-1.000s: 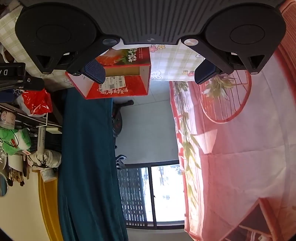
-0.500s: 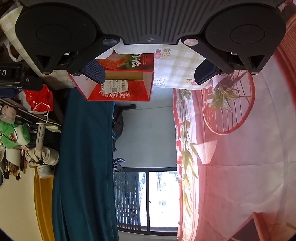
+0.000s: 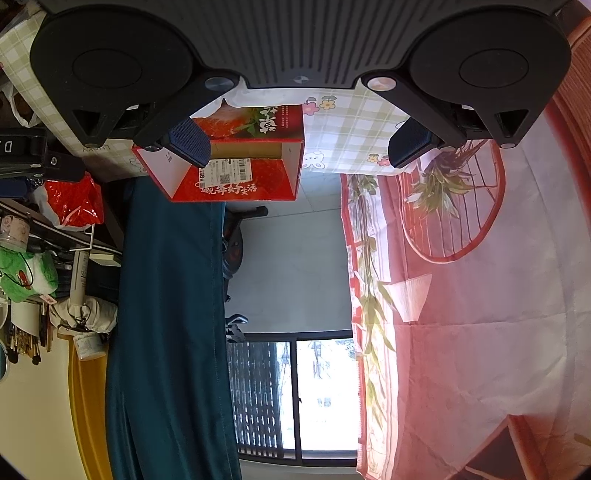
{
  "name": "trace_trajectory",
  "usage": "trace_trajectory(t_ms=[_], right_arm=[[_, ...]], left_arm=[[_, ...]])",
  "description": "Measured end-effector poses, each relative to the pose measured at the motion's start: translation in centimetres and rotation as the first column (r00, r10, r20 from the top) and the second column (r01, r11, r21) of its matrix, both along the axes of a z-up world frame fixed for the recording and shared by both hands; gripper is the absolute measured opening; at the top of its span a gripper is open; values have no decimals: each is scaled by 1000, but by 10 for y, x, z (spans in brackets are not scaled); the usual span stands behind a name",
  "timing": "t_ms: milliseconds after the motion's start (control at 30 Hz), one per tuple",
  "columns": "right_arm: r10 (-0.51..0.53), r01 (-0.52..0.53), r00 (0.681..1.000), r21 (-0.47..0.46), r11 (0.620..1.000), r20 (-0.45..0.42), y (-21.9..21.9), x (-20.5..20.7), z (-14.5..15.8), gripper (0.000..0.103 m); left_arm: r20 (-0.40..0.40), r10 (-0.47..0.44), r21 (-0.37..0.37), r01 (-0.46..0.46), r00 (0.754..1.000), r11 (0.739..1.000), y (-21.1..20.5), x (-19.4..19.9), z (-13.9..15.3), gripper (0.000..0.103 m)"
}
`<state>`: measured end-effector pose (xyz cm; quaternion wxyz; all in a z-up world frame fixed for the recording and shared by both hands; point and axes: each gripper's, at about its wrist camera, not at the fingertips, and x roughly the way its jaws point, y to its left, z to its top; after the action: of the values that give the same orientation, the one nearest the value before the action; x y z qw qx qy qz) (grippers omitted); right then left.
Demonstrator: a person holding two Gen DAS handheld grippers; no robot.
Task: Organize soft objects
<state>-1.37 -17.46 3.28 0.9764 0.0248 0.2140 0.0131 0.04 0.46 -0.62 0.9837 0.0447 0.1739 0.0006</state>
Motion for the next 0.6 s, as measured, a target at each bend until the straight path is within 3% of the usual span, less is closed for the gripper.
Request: trace_trajectory(t_ms=[600], right_arm=[[-2, 2, 1000, -7, 1000, -3, 1, 0, 1, 103]], left_arm=[[-8, -1, 4, 1, 1000, 1000, -3, 0, -2, 103]])
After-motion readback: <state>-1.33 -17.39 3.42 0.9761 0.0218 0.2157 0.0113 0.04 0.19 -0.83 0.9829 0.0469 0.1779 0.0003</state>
